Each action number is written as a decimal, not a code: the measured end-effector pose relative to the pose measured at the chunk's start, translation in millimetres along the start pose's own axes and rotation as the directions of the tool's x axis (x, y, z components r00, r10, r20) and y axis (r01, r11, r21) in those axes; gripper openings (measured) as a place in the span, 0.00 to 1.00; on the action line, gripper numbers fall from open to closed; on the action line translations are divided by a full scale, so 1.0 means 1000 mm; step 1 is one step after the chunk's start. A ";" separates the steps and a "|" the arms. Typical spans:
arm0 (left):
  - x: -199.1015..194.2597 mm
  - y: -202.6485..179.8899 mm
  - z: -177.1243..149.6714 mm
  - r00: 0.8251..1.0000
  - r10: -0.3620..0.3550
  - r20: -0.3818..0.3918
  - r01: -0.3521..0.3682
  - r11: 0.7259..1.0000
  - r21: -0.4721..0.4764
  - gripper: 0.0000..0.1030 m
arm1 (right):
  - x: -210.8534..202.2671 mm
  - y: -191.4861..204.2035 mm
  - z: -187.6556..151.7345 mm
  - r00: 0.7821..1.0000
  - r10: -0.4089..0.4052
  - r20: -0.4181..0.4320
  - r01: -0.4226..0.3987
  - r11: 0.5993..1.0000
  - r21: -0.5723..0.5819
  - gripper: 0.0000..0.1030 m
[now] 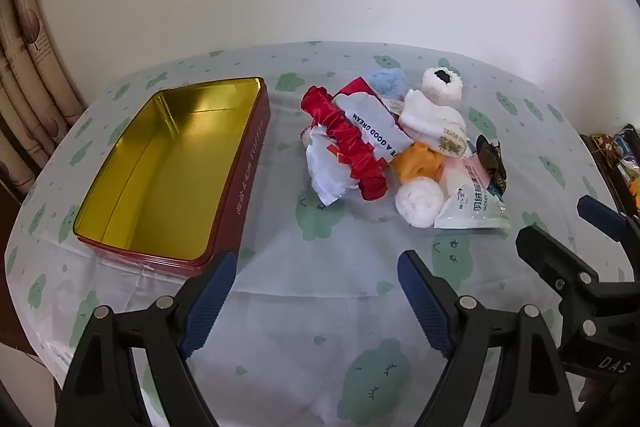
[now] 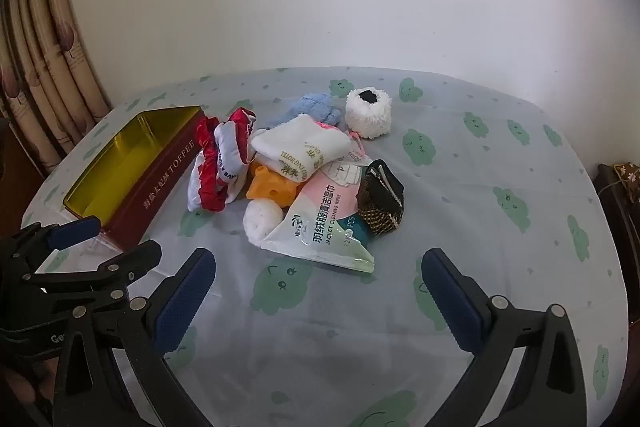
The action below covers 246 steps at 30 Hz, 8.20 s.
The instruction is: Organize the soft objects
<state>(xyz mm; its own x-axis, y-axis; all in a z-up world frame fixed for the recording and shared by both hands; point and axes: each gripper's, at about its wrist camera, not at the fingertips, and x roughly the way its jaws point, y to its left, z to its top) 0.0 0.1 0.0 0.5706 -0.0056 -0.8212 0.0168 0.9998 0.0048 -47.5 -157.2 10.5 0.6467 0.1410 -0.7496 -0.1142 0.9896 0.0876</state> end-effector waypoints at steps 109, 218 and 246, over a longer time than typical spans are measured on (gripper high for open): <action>0.046 -0.012 -0.020 0.995 0.008 -0.101 0.001 0.996 0.092 0.83 | 0.037 -0.025 0.001 0.998 -0.019 -0.055 0.020 1.000 0.023 0.86; 0.063 0.016 0.065 0.923 -0.277 -0.266 0.294 0.956 0.023 0.38 | 0.103 -0.096 0.006 0.995 0.095 -0.041 -0.087 0.983 0.163 0.29; 0.004 0.051 0.090 0.961 -0.247 -0.120 0.252 0.967 0.027 0.15 | 0.104 -0.096 0.007 0.994 0.098 -0.042 -0.090 0.982 0.165 0.30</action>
<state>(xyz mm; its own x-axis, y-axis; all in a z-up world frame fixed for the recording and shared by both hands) 76.9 49.5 47.9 0.4458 -0.2507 -0.8593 0.1825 0.9653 -0.1870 36.1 -237.0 -71.7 0.5999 0.2361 -0.7644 -0.0462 0.9641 0.2615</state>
